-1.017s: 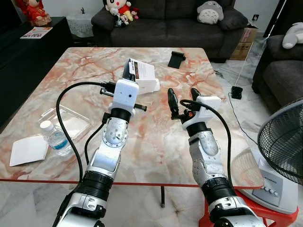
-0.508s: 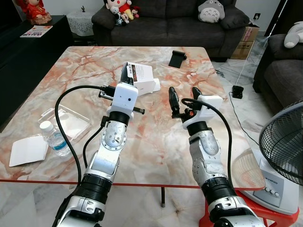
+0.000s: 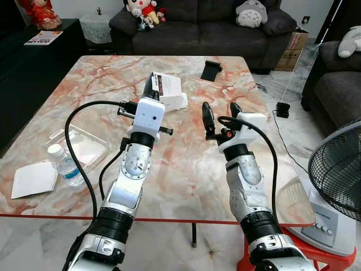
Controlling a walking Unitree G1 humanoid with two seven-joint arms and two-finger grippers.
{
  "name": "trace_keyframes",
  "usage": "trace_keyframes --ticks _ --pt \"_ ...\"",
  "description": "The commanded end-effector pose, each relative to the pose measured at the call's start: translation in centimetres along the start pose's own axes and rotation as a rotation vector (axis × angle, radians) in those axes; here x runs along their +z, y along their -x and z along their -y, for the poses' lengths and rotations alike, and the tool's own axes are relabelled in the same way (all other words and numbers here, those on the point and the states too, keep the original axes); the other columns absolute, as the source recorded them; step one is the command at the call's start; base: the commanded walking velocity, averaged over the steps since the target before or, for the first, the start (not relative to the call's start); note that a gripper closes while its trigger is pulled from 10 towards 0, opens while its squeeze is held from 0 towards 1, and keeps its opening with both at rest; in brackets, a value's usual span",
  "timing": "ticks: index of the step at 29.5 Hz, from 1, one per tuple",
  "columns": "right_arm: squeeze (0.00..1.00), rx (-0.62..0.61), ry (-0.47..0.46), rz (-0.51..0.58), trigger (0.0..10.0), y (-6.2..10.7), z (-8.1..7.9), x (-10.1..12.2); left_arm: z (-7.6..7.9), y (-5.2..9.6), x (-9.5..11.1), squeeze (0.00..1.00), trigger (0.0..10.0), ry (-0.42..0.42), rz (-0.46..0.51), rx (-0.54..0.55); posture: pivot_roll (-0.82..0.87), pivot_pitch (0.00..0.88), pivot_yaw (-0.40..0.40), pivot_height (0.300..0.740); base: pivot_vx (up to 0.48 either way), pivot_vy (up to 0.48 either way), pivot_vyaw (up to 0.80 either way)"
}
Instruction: Picking trash to rubbish bin
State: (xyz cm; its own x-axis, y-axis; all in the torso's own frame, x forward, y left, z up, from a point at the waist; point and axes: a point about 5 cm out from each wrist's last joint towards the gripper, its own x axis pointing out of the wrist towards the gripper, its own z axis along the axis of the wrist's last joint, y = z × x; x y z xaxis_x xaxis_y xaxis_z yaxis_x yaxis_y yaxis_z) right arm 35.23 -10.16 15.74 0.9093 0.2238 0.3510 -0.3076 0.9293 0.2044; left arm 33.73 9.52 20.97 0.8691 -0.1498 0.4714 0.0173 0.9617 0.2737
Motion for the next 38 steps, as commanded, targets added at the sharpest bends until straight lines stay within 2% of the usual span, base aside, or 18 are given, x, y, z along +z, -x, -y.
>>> trace_keyframes --ticks 1,38 --pt "0.00 -0.002 0.003 0.031 10.0 -0.24 -0.01 0.66 -0.11 -0.10 0.56 0.00 10.0 0.006 0.029 0.012 0.01 0.063 0.005 0.740 -0.289 0.000 0.00" --pt "0.00 0.002 0.010 0.000 10.0 0.14 0.13 0.04 -0.11 0.14 0.31 0.00 10.0 0.012 0.019 0.015 0.01 0.071 0.001 0.740 -0.288 0.000 0.00"
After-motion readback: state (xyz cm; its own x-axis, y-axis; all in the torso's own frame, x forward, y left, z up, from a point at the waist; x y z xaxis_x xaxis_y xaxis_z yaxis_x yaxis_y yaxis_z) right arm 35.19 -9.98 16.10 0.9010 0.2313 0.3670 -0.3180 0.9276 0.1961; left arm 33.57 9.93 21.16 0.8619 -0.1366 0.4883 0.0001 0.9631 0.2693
